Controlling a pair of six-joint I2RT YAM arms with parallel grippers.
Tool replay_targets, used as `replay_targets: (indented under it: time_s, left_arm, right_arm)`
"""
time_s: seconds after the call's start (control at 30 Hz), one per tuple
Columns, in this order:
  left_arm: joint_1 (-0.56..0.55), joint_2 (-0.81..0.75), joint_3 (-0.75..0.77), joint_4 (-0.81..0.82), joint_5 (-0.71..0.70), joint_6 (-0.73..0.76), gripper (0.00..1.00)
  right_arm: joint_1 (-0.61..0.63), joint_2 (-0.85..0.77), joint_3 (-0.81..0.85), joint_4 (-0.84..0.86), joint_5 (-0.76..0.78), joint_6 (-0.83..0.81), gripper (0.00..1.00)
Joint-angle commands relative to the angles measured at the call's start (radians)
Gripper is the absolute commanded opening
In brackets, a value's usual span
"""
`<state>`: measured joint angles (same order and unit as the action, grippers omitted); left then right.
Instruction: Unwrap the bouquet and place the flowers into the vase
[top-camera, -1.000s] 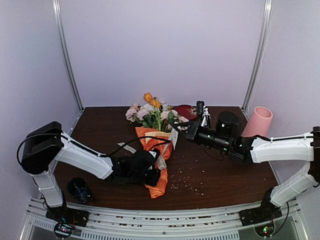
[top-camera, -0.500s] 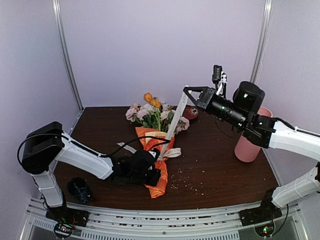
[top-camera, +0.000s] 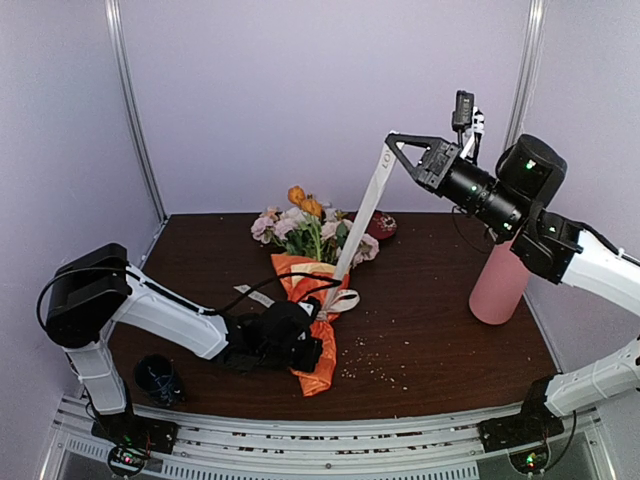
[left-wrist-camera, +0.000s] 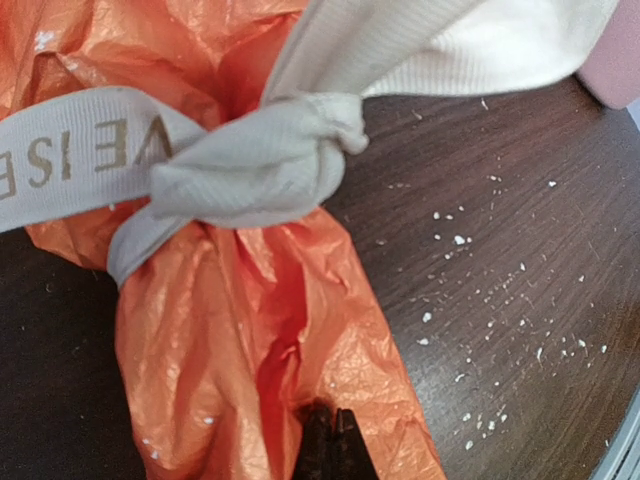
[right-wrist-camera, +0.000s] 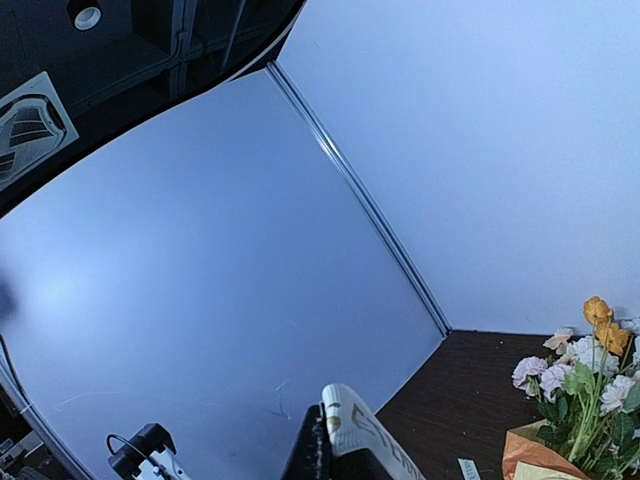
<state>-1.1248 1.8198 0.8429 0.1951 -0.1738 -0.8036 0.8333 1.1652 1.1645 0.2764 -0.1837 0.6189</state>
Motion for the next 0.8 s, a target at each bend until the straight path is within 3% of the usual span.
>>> replay_targets:
  time_s: [0.0,0.2,0.53,0.77]
  left_arm:
    - [0.007,0.067,-0.009,-0.104,0.018,-0.005,0.00]
    - [0.007,0.080,0.003,-0.109,0.021,0.001,0.00]
    - [0.007,0.081,0.021,-0.122,0.028,0.011,0.00]
    - [0.007,-0.015,0.037,-0.152,0.008,0.038,0.01]
  right_arm:
    - [-0.008,-0.051,0.051,0.034,-0.039,-0.033,0.00]
    - [-0.008,-0.066,0.151,-0.052,-0.009,-0.088,0.00]
    - [-0.009,-0.086,0.146,-0.084,0.030,-0.122,0.00]
    - [-0.009,-0.162,-0.060,-0.133,0.127,-0.142,0.00]
